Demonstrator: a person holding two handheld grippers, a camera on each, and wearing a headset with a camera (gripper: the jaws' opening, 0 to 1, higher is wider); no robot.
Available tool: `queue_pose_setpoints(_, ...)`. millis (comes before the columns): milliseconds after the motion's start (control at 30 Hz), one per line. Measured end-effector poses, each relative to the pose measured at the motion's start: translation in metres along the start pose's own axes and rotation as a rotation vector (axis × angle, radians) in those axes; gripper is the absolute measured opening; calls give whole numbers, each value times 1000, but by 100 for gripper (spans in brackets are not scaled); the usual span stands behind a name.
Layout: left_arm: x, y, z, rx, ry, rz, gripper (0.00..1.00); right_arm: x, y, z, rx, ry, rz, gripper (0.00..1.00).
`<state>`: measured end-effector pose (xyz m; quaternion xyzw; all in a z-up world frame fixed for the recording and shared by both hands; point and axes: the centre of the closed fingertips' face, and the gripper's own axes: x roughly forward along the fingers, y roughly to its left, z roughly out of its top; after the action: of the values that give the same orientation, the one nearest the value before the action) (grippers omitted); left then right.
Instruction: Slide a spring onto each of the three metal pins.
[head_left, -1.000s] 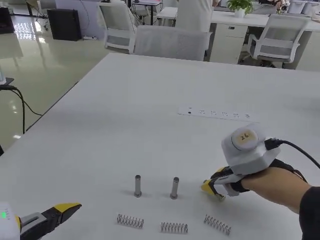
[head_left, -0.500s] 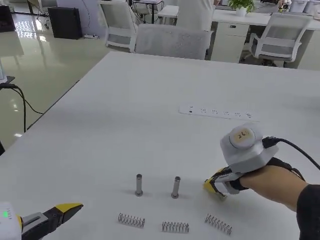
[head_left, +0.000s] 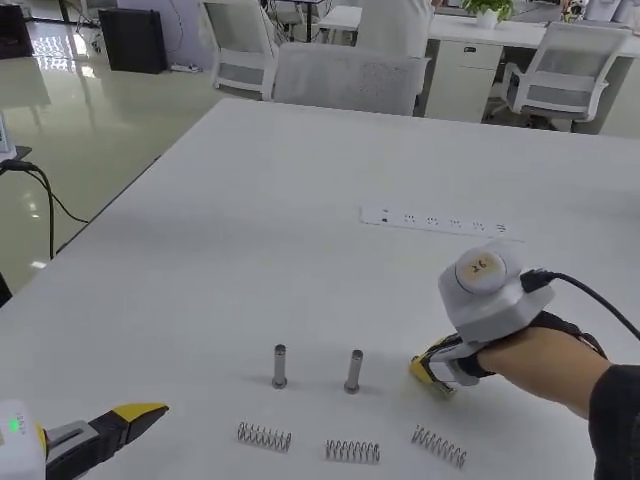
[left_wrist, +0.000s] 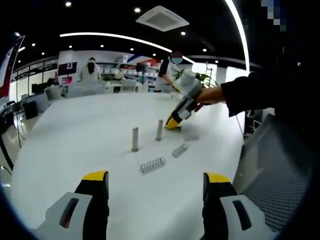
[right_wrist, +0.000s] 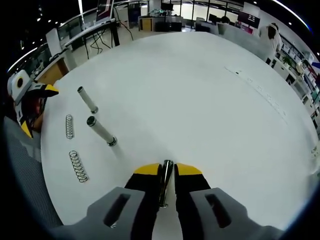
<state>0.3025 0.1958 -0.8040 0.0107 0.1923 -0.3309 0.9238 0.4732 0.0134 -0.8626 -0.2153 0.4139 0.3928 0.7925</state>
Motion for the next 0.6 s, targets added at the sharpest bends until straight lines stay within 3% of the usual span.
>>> queue_pose_setpoints(367, 1, -1, 2, 4, -4, -3, 73, 0, -1, 0, 39, 33, -27, 5)
queue_pose_setpoints(600, -1, 2, 3, 6, -9, 5, 73, -7, 0, 1, 64, 20, -29, 5)
